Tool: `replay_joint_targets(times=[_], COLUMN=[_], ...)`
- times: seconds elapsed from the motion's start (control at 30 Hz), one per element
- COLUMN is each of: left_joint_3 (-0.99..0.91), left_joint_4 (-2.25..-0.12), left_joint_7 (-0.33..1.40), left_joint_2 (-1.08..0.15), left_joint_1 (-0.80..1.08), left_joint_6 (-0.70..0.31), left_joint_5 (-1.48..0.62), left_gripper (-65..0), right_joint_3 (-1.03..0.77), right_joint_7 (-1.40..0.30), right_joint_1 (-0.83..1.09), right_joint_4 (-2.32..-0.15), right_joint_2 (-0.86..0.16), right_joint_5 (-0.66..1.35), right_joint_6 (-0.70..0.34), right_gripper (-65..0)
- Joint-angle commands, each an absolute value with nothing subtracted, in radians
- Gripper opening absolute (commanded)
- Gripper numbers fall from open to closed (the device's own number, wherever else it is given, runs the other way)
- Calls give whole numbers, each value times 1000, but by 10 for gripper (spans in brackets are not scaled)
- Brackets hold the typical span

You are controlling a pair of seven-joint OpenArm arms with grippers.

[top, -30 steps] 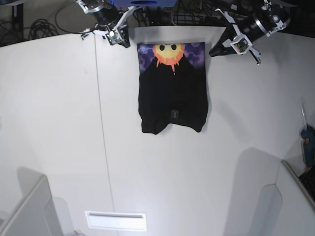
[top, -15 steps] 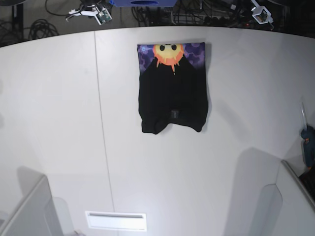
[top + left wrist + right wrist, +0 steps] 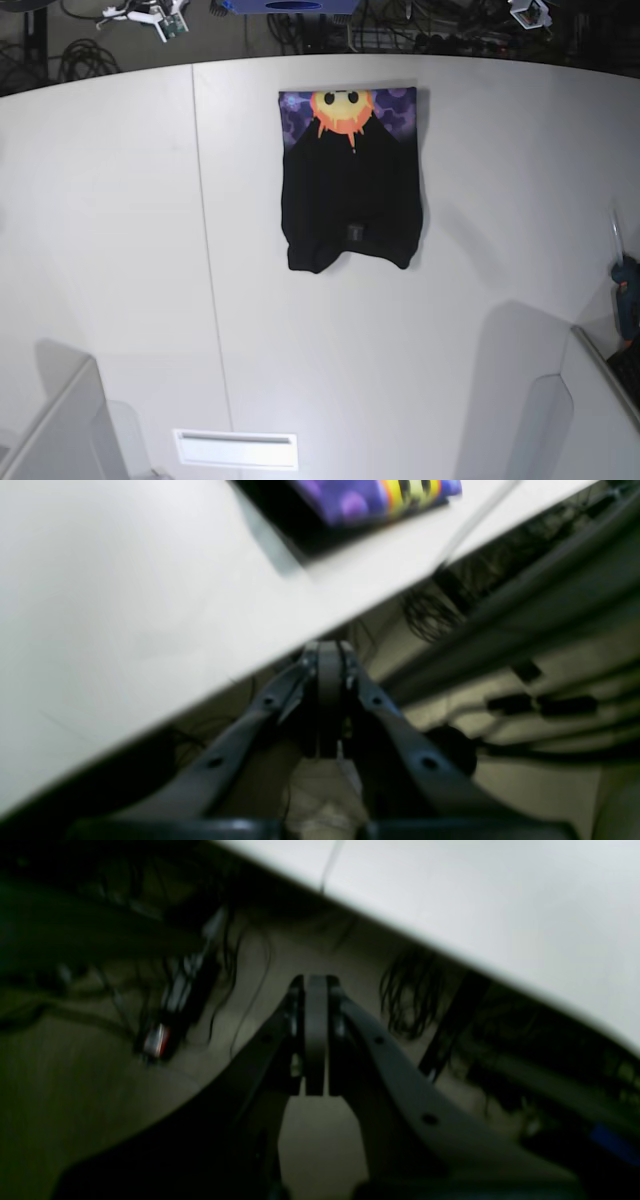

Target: Fold the T-shirt properly

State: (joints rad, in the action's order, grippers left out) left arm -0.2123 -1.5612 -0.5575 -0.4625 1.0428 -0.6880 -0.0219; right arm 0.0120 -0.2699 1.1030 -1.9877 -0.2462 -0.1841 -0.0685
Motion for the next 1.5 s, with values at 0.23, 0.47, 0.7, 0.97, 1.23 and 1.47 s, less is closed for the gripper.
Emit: replay_joint_targets(times=[0.23,0.47,0.7,0.97,1.23,1.47], left_joint_3=[-193,-124,-117,-119,-116,-120], left_joint_4=[-1451,-1196,-924,-627,-182,-65], left_joint_7=[-582,-582,-582,-582,-753,-613], left_joint_2=[-398,-369,-305,-248,-239,-223], left_joint_1=[1041,957,808,644,417,269], left_joint_6=[-698,-698,-698,-698,-581,-576], left_joint_5=[58,51,51,56,139,323], left_gripper=[-650,-650,-650,-650,-650,-650], right_joint_3=[27,71,74,162,246,245], right_joint_7=[-349,-348,-346,-249,-105,35], right_joint_1=[1104,1021,871,737,567,366], right_joint_4=[-1917,-1690,-1429,-1141,-728,-308], right_joint_2=[-254,-243,-254,-295,-268,-197], right_joint_5=[-183,-177,-104,-102,-101,-101], right_joint_6=[-68,-228,-269,-271,-271,-269], right_gripper=[-650,-650,-650,-650,-650,-650])
